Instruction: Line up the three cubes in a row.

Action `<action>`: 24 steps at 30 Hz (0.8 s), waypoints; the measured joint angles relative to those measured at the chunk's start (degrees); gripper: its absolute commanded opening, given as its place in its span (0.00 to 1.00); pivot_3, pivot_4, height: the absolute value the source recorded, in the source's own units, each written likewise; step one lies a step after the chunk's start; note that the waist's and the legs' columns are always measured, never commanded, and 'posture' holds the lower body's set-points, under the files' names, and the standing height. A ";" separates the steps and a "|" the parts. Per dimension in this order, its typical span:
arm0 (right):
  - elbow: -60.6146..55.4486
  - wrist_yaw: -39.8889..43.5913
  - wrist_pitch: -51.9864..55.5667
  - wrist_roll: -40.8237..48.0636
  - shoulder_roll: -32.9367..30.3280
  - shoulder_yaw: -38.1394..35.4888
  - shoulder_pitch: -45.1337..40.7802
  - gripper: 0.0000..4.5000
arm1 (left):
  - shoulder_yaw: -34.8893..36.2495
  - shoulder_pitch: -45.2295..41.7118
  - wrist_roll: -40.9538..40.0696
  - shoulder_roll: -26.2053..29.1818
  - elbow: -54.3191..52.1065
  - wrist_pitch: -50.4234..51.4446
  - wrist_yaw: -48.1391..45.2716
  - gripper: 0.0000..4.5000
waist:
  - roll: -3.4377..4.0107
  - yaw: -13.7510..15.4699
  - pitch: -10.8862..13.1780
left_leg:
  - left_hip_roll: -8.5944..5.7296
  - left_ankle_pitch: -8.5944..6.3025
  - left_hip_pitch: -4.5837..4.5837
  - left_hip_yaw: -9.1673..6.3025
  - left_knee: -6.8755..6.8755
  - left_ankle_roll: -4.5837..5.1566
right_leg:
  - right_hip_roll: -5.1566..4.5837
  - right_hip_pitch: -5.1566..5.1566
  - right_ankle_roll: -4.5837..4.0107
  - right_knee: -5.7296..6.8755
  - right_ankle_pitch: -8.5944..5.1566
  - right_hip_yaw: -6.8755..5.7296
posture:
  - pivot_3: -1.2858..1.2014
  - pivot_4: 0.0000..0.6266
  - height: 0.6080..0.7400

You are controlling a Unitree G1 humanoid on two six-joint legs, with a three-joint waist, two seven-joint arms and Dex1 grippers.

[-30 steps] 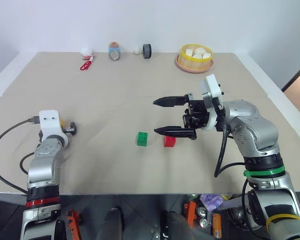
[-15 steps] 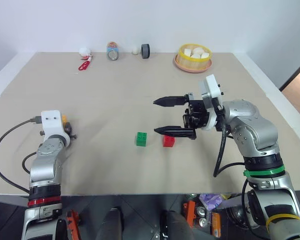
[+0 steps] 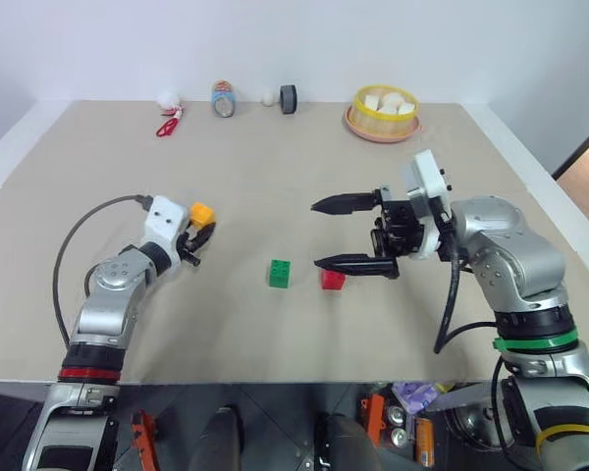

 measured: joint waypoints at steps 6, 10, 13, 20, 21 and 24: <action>-4.18 0.48 2.40 1.74 -5.96 -3.25 6.66 1.00 | -4.58 -1.63 -0.44 5.29 7.80 -9.33 -18.45 0.29 | -0.05 0.53 0.02 | 0.03 0.00 0.01 0.07 0.02 -0.01 | 0.00 0.06 -0.02 0.01 -0.08 0.02 | 0.52 0.24 1.00; -5.18 -1.04 3.81 2.40 -8.09 -6.38 9.75 1.00 | -6.47 -3.73 -0.47 6.73 15.45 -15.78 -29.77 0.29 | -0.06 0.46 0.04 | 0.03 -0.01 0.02 0.29 0.07 -0.01 | -0.09 0.02 -0.01 -0.01 -0.06 0.10 | 0.52 0.24 1.00; -8.19 -2.81 4.35 3.48 -8.12 -6.79 11.07 1.00 | -7.94 -7.04 -0.30 5.95 20.66 -19.75 -34.99 0.29 | -0.06 0.41 0.04 | 0.03 0.00 0.03 0.29 0.08 0.00 | -0.09 0.04 0.00 -0.01 -0.06 0.11 | 0.52 0.24 1.00; -11.70 -5.48 6.27 5.50 -8.29 -8.34 12.92 1.00 | -8.94 -12.58 -0.40 1.83 27.91 -19.91 -41.55 0.29 | -0.10 0.76 0.06 | 0.02 0.01 -0.03 0.32 0.23 0.02 | -0.11 0.10 0.07 0.00 -0.02 0.14 | 0.52 0.24 1.00; -11.86 -5.63 6.70 5.96 -8.62 -8.49 13.06 1.00 | -9.11 -13.45 -0.45 1.06 28.83 -19.35 -42.94 0.29 | -0.14 0.74 0.08 | 0.03 0.01 -0.03 0.32 0.23 0.03 | -0.11 0.08 0.08 0.01 -0.01 0.13 | 0.52 0.24 1.00; -12.41 -5.66 7.55 6.87 -9.36 -8.84 13.51 1.00 | -9.17 -14.70 -0.51 0.71 29.69 -18.30 -45.37 0.29 | -0.15 0.66 0.09 | 0.06 0.01 -0.01 0.31 0.23 0.04 | -0.09 0.07 0.07 0.04 -0.01 0.13 | 0.52 0.24 1.00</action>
